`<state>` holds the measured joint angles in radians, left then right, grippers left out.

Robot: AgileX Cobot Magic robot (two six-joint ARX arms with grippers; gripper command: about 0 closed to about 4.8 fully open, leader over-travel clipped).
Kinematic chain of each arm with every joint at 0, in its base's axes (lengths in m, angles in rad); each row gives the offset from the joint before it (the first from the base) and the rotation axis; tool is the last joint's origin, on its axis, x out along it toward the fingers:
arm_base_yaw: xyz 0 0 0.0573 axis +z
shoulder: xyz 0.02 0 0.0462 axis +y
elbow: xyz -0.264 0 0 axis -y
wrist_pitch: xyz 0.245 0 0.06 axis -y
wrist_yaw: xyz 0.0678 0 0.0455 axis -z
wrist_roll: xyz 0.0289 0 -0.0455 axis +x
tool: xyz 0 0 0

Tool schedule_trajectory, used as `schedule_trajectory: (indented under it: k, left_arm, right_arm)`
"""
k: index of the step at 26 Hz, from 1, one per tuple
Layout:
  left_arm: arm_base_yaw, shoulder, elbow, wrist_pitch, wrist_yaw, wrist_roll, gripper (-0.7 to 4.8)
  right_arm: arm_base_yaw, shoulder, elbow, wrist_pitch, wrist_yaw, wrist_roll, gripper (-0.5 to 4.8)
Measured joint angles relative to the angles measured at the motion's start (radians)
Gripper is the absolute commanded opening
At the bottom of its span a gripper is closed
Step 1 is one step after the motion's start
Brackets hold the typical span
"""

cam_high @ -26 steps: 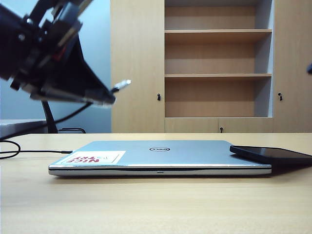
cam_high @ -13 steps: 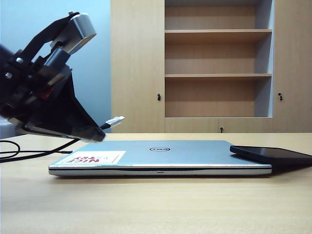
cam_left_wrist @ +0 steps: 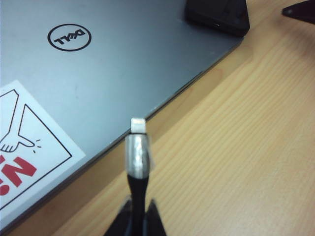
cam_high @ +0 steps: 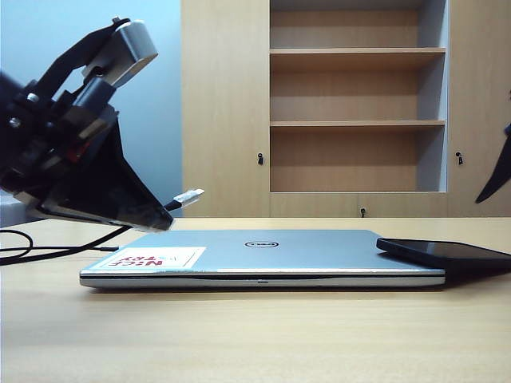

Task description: Pick up the charging cable and the phone, plug the charging cable into the charging port on the phone, and finally place them back on the table.

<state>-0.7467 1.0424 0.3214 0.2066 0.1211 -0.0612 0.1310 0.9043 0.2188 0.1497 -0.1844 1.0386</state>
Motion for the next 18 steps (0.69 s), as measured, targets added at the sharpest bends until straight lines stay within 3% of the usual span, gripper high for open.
schedule_trajectory:
  k: [4,18]
  left_arm:
    - [0.0,0.0,0.0,0.0,0.0,0.0,-0.06]
    - [0.0,0.0,0.0,0.003,0.0,0.0,-0.06]
  right_arm:
    - [-0.013,0.151,0.001,0.128,-0.071,0.016,3.79]
    - [-0.036,0.362,0.012,0.35,-0.112,0.039,3.78]
